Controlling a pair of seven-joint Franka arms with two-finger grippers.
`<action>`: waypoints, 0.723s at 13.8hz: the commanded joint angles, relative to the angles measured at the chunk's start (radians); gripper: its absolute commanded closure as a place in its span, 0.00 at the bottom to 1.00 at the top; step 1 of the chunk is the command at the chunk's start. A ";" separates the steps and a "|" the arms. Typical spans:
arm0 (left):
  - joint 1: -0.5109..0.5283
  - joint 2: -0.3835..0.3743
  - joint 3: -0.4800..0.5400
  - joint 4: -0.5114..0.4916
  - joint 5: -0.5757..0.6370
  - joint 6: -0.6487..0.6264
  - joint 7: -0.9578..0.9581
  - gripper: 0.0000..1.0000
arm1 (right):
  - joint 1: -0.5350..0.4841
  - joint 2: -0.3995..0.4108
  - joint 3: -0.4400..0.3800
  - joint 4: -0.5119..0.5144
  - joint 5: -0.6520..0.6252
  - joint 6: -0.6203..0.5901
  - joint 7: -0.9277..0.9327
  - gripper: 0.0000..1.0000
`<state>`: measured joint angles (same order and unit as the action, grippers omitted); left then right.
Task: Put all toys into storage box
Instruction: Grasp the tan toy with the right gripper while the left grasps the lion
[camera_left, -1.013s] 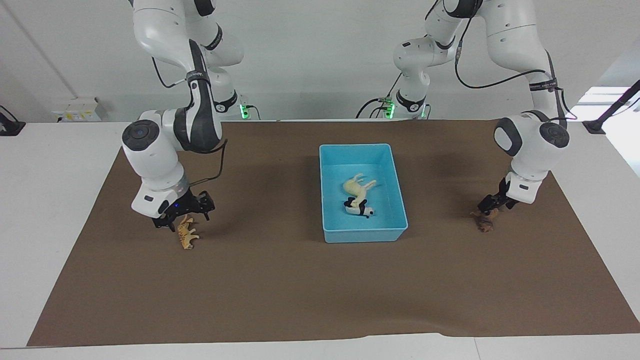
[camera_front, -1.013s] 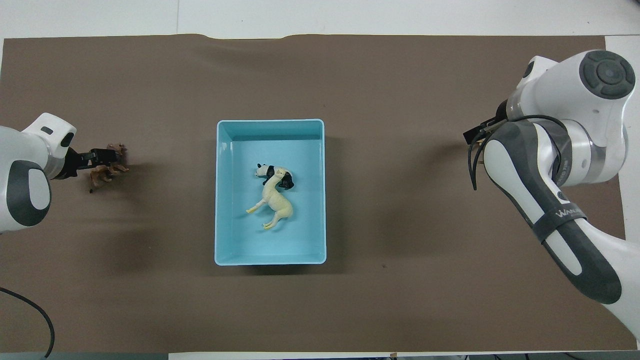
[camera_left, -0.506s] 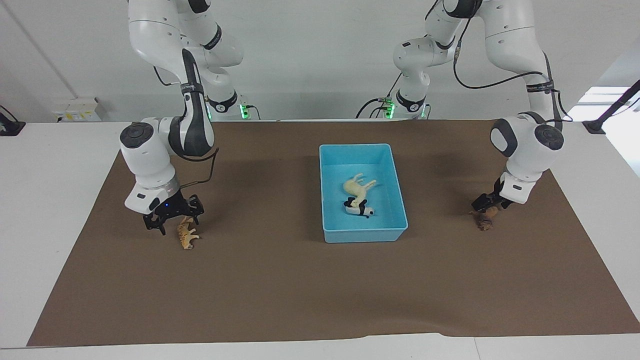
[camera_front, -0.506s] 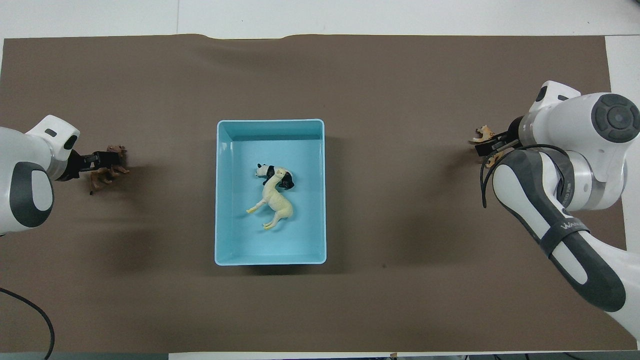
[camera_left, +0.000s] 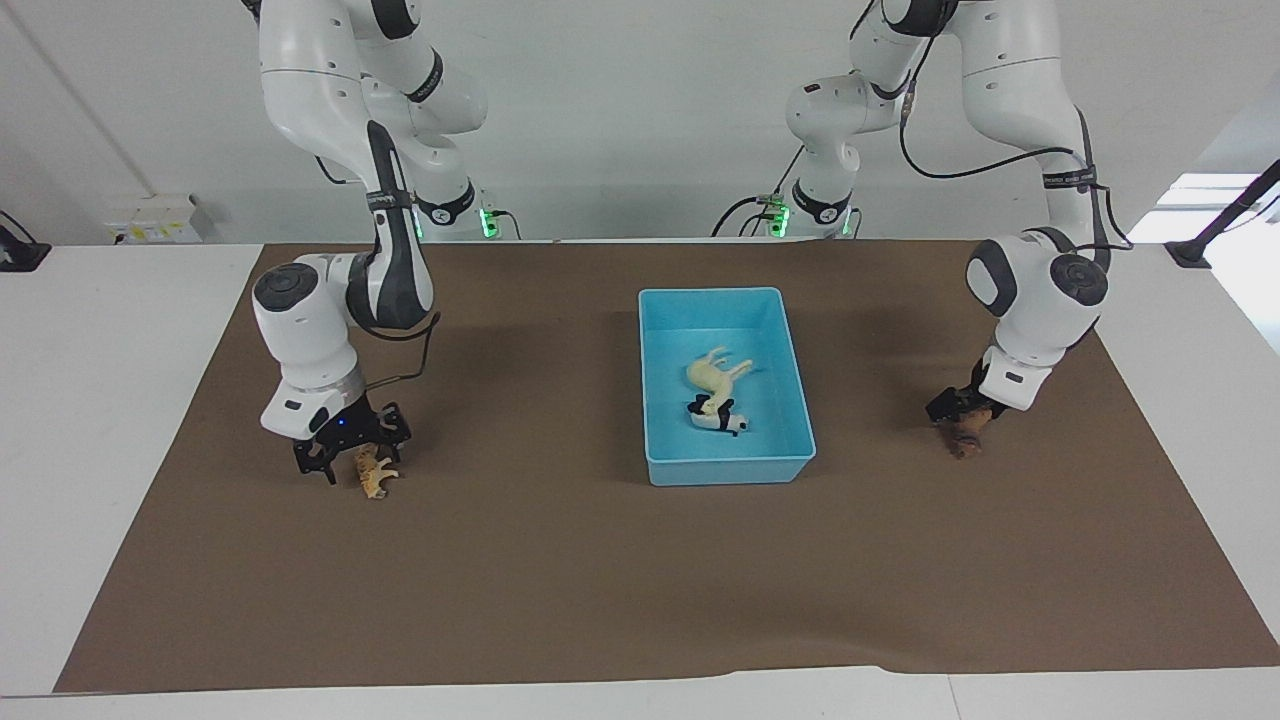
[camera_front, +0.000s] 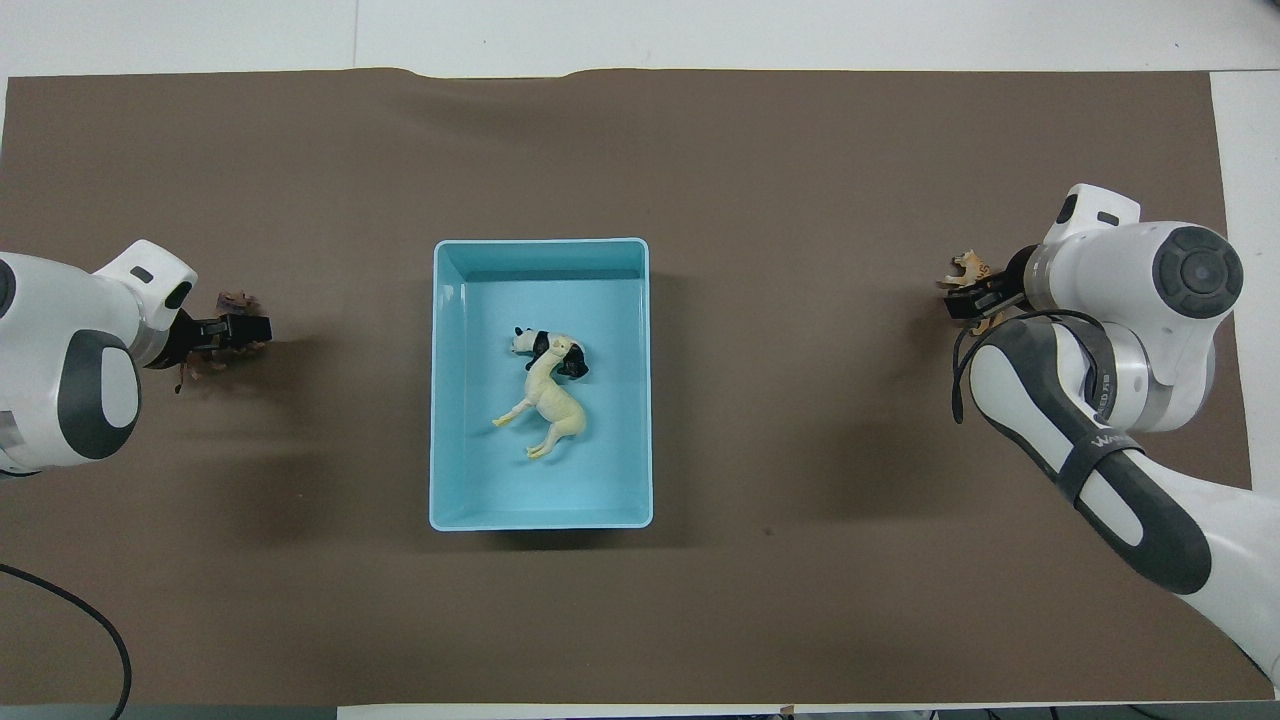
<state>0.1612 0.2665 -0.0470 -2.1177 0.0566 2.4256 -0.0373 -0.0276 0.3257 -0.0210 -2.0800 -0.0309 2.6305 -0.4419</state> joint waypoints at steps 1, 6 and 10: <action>-0.017 -0.007 0.007 -0.031 0.012 0.015 -0.009 0.24 | -0.040 0.027 0.016 -0.003 -0.011 0.043 -0.029 0.06; -0.034 -0.009 0.007 -0.022 0.011 -0.017 -0.119 0.75 | -0.025 0.026 0.018 0.000 -0.004 0.023 -0.014 1.00; -0.031 -0.009 0.007 0.021 -0.023 -0.068 -0.121 1.00 | -0.009 0.024 0.018 0.057 -0.015 -0.053 -0.018 1.00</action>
<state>0.1493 0.2515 -0.0486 -2.1089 0.0515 2.3966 -0.1335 -0.0408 0.3473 -0.0062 -2.0533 -0.0333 2.6128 -0.4480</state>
